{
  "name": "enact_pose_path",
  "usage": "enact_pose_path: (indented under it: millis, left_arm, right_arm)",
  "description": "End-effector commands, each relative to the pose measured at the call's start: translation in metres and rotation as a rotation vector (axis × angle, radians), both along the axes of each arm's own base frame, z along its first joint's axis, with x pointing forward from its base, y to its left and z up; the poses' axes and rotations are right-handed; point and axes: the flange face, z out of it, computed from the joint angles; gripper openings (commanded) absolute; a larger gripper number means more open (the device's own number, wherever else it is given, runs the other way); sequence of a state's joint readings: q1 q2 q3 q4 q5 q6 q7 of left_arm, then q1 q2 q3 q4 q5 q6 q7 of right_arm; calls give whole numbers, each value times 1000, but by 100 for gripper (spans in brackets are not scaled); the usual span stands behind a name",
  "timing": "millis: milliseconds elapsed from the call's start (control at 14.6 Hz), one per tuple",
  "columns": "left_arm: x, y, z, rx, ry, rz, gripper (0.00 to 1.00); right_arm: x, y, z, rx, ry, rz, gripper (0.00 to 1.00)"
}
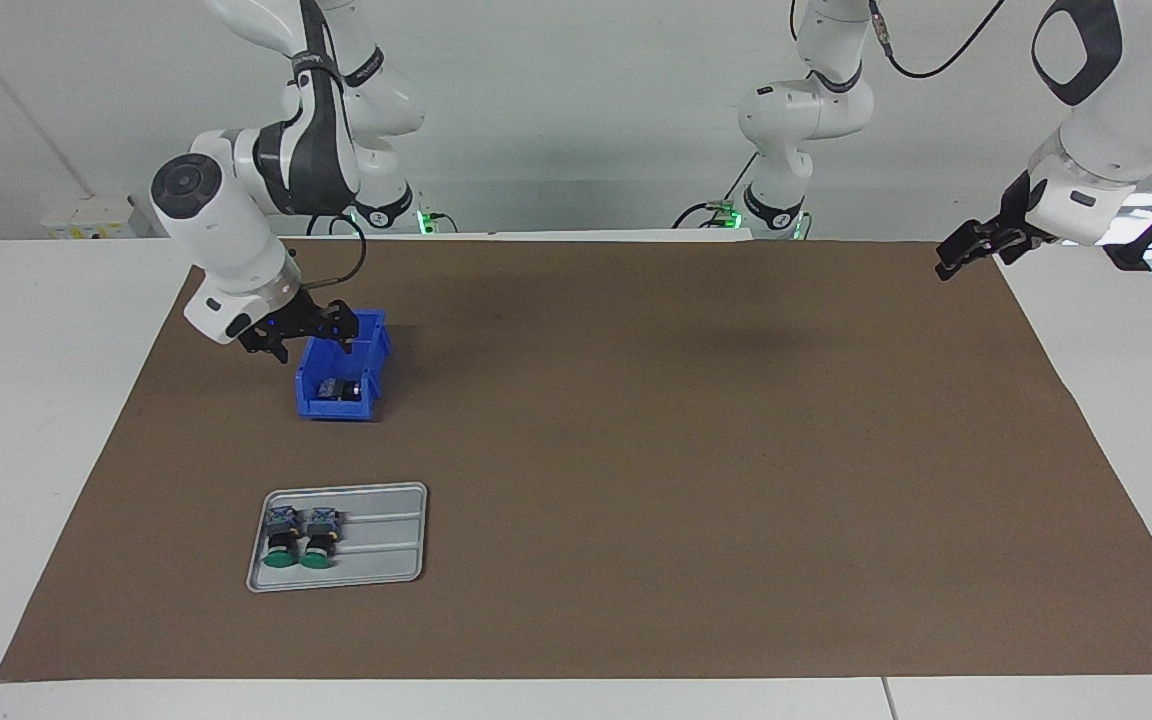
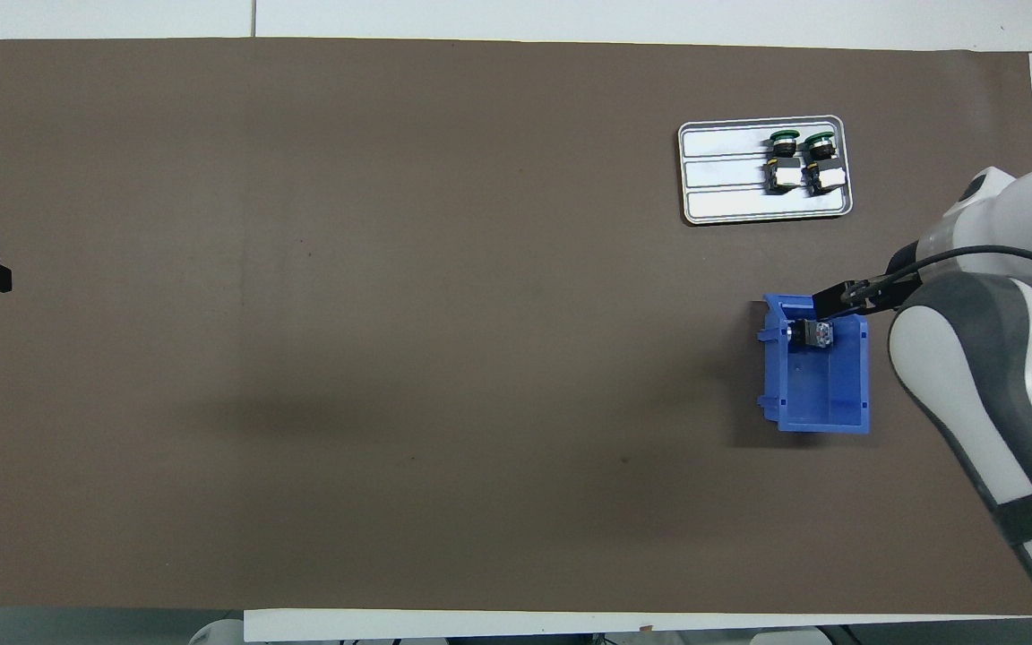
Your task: Place and press button with both arms
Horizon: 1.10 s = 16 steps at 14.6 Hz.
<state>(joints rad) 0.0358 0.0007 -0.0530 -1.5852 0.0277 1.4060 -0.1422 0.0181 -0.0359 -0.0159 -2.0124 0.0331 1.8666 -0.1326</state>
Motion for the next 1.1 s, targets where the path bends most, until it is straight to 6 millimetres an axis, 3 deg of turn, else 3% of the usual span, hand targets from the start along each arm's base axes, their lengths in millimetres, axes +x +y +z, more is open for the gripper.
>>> enact_pose_path:
  millis: [0,206,412,1029]
  left_arm:
    - [-3,2,1,4,-1,14,100]
    - [-3,2,1,4,-1,14,100]
    - [-3,2,1,4,-1,14,100]
    - [-3,2,1,4,-1,14,100]
  right_arm:
    - [5,-10,65,-7,-4,-2,99]
    - [3,-27,135,-8,-4,-31,99]
    - [-4,-38,172,-8,-4,-50,99]
    - [-9,-37,167,-28,14,-48,99]
